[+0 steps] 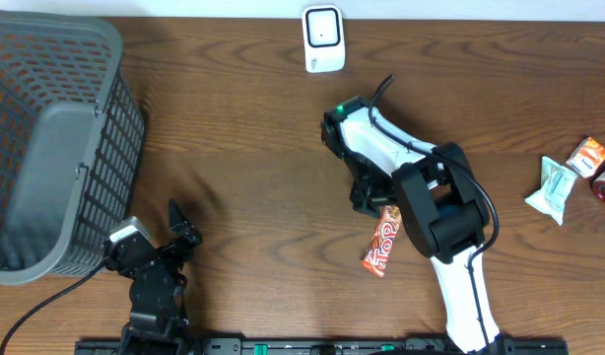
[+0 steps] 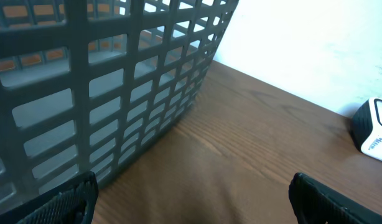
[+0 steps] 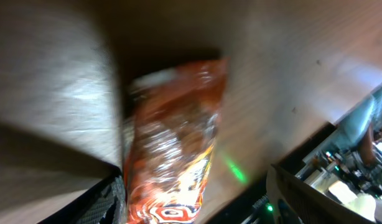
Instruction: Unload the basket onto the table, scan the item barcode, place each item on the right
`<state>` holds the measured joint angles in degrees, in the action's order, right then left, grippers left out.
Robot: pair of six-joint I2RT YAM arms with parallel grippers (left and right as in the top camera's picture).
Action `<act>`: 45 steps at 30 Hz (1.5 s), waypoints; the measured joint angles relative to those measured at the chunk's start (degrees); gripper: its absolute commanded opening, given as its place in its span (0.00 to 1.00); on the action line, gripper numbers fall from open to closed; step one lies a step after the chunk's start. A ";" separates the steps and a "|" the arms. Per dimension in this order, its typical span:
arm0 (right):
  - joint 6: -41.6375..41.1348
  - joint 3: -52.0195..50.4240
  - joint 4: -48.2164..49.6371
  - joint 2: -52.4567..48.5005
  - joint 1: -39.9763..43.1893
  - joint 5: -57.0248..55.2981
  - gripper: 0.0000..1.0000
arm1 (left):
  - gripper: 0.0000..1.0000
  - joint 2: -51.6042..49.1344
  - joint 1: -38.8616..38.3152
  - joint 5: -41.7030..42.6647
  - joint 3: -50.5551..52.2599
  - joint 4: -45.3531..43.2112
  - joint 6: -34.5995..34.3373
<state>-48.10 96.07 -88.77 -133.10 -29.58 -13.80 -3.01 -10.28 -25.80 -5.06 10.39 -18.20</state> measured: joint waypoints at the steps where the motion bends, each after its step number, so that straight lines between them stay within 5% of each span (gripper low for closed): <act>1: -0.44 -1.16 0.48 0.37 -0.02 -0.20 0.59 | 0.98 0.00 0.00 0.00 0.00 0.00 0.00; 7: -3.67 -7.65 4.92 2.23 -0.04 -1.44 0.01 | 0.98 0.00 0.00 0.00 0.00 0.00 0.00; 18: -3.78 -8.09 5.90 1.57 0.02 -0.59 0.01 | 0.98 0.00 0.00 0.00 0.00 0.00 0.00; 31: 15.37 25.27 11.19 -0.37 0.37 17.44 0.02 | 0.98 0.00 0.00 0.02 0.00 0.00 0.00; 32: 15.82 26.05 10.80 -0.37 0.37 18.29 0.07 | 0.98 0.00 0.00 0.00 0.00 0.00 0.00; 34: 16.83 26.58 9.40 -0.37 0.37 19.65 0.33 | 0.98 0.00 0.00 0.02 0.00 0.00 0.00; 40: 18.08 26.53 3.32 -0.42 0.39 20.22 0.46 | 0.98 0.00 0.00 0.02 0.00 0.00 0.00; 42: 19.26 26.53 2.43 -0.39 0.52 20.39 0.63 | 0.98 0.00 0.00 0.00 0.00 0.00 0.00; 44: 21.40 26.53 1.16 -0.39 1.14 21.90 0.99 | 0.98 0.00 0.00 0.00 0.00 0.00 0.00; 45: 23.12 26.53 0.98 -0.39 1.62 23.26 0.99 | 0.98 0.00 0.00 0.00 0.00 0.00 0.00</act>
<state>-24.97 122.61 -87.79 -133.49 -27.97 9.45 -3.01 -10.28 -25.80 -5.06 10.39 -18.20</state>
